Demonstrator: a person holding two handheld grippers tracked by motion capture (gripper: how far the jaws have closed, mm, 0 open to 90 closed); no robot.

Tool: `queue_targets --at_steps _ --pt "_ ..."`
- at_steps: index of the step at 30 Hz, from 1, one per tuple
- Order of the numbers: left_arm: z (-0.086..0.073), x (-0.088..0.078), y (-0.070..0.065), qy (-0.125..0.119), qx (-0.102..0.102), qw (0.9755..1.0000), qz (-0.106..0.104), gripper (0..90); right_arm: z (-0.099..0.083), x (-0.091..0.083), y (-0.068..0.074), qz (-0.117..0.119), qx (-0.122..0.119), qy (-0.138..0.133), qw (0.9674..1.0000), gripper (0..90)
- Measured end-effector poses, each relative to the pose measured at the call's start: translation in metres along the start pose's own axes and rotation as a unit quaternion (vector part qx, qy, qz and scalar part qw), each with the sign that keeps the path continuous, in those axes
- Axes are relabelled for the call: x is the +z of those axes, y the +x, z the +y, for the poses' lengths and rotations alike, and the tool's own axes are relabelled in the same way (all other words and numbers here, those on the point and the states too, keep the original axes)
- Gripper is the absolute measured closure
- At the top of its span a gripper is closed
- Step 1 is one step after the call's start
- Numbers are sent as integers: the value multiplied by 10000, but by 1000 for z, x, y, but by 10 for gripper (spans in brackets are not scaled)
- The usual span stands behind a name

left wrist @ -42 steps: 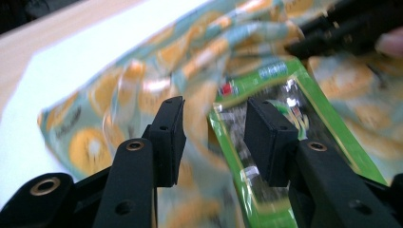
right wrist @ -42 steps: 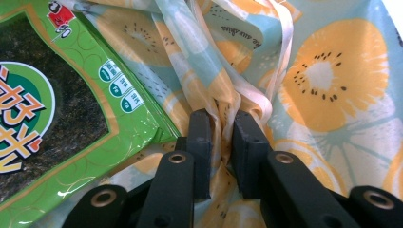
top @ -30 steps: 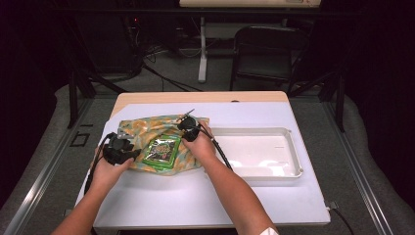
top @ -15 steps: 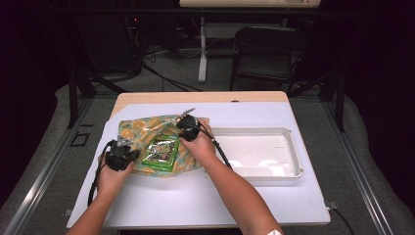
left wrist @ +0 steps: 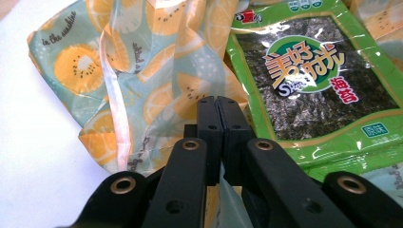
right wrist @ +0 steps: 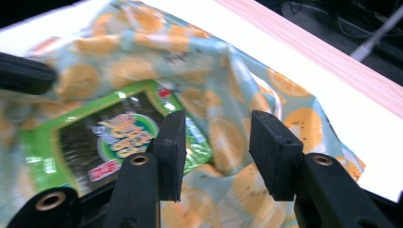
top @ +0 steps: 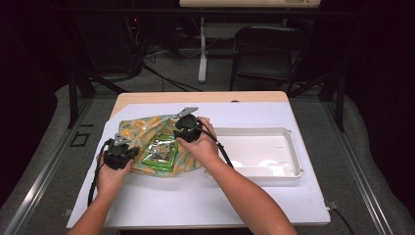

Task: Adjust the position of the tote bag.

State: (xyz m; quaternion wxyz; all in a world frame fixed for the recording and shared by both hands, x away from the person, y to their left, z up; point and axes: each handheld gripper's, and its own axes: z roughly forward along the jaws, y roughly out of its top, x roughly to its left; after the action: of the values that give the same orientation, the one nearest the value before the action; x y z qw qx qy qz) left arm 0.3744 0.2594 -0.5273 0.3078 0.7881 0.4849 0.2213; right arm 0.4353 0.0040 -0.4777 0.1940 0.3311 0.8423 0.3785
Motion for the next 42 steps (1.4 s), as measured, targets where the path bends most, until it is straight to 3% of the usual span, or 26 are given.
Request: queue_targets --at_steps 5,6,13,15,18,25,30,34,42 --pt "-1 -2 1 -25 2 10000 26 894 -15 -13 10 347 -67 162 9992 647" --pt "-1 -2 2 -27 -6 10000 27 893 -22 -15 13 489 -64 351 9982 660" --pt "-2 -2 3 3 -38 10000 78 891 -45 -17 21 531 -318 691 9957 692" --pt "-2 -2 3 24 -34 10000 87 887 -54 -18 21 567 -261 752 9952 694" --pt "-1 -3 3 13 -25 10000 69 876 -60 -20 22 637 -165 696 9954 689" --pt "0 -9 4 -124 -130 9998 -90 816 -62 -27 25 648 -187 492 9965 671" --pt "5 -19 5 -319 -294 9987 -258 721 -63 -28 24 674 -76 332 9971 652" --pt "12 -27 3 -424 -259 9982 -343 678 -61 -30 24 708 49 167 9973 639" --pt "24 -30 -8 -410 -159 9977 -516 650 -54 -36 23 696 114 7 9975 619"
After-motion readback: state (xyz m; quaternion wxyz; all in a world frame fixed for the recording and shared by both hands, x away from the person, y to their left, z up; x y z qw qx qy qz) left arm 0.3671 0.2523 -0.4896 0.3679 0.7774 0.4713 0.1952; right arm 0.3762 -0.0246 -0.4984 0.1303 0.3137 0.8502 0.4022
